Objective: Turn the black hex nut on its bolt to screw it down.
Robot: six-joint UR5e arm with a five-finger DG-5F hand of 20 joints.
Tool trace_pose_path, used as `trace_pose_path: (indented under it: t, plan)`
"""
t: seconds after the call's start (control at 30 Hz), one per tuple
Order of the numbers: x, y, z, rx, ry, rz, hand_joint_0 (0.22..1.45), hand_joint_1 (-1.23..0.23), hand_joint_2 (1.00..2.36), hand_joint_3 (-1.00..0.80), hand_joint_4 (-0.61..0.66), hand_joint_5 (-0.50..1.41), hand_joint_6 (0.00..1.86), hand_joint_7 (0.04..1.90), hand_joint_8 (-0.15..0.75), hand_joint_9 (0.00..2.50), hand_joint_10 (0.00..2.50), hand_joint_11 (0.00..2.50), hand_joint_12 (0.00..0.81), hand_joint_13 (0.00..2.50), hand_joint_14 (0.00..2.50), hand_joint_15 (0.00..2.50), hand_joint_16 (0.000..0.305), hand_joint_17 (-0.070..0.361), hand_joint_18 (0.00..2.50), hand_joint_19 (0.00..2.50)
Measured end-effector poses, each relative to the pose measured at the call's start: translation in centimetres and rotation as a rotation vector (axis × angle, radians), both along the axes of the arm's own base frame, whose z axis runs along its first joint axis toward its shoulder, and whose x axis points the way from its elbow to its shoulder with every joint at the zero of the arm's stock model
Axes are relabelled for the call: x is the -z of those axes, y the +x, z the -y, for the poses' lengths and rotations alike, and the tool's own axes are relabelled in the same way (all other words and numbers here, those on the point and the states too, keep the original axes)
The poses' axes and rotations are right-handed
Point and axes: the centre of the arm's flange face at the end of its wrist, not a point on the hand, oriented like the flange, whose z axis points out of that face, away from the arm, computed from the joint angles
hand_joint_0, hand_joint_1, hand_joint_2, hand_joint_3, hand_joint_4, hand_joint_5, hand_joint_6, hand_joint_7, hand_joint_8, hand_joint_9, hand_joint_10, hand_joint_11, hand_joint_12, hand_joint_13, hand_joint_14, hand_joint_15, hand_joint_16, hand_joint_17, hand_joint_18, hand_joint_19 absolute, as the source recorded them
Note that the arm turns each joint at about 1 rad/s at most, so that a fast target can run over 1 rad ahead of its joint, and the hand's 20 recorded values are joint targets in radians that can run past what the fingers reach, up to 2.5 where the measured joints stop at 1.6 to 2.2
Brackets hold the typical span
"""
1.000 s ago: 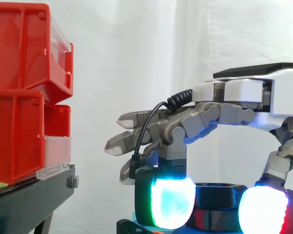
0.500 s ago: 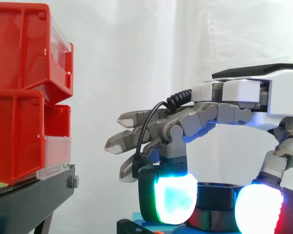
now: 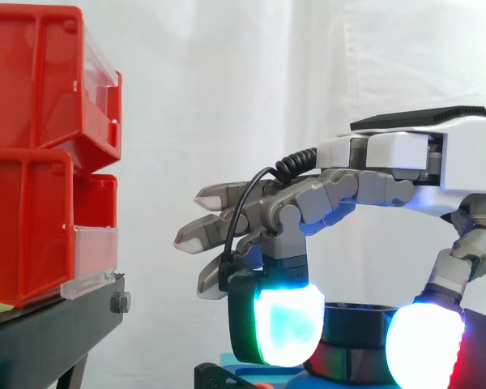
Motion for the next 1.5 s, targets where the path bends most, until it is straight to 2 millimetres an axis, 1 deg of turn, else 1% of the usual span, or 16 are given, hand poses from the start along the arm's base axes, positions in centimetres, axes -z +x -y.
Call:
trace_pose_path:
  t: [1.03, 1.1, 1.3, 1.5]
  plan:
    - [-0.04, 0.09, 0.17, 0.003, 0.000, 0.011, 0.49, -0.57, 1.00, -0.50, 0.16, -0.16, 0.50, 1.37, 0.226, 0.58, 0.01, 0.18, 0.294, 0.29, 0.00, 0.00, 0.054, 0.122, 0.10, 0.00]
    - [-0.05, 0.10, 0.17, 0.003, 0.000, 0.011, 0.49, -0.57, 1.00, -0.50, 0.17, -0.16, 0.50, 1.33, 0.227, 0.58, 0.01, 0.18, 0.295, 0.28, 0.00, 0.00, 0.054, 0.122, 0.10, 0.00]
    - [-0.05, 0.07, 0.17, 0.002, 0.000, 0.010, 0.44, -0.52, 1.00, -0.50, 0.17, -0.21, 0.50, 1.04, 0.230, 0.56, 0.01, 0.18, 0.316, 0.29, 0.00, 0.00, 0.059, 0.133, 0.11, 0.00]
    - [-0.53, 0.20, -0.22, -0.006, 0.000, 0.016, 0.42, -0.47, 1.00, -0.50, 0.15, -0.24, 0.50, 0.92, 0.231, 0.54, 0.01, 0.18, 0.330, 0.28, 0.00, 0.00, 0.063, 0.141, 0.11, 0.00]
